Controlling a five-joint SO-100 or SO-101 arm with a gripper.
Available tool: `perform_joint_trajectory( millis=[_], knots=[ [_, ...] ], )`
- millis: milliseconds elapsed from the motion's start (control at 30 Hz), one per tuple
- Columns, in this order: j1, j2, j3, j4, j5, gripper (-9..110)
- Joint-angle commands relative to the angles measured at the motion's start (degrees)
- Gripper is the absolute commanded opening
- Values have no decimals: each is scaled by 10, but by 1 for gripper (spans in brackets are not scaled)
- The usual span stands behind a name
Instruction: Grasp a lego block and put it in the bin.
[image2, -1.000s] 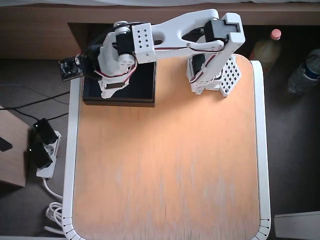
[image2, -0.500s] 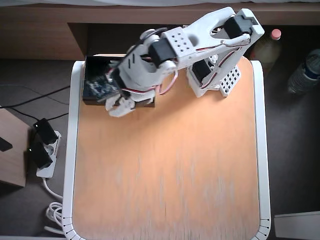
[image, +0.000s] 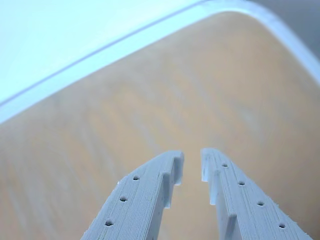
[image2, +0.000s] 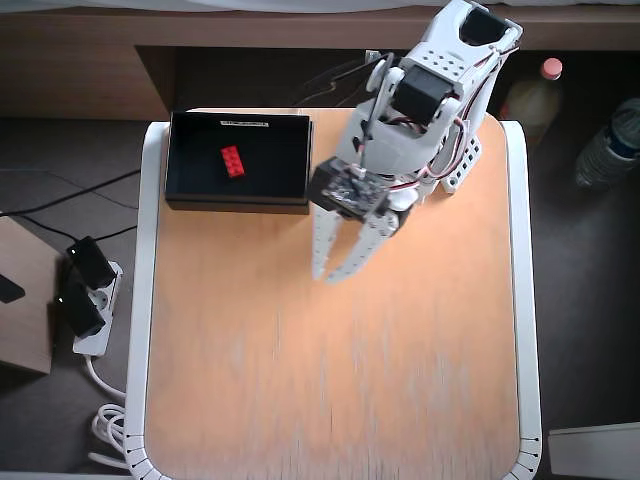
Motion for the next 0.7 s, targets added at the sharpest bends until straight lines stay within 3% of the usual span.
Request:
perform_joint_trajectory(
  millis=[0,667],
  knots=[
    [-48,70,34,0,3,0],
    [-178,279,323,-1,39,0]
  ],
)
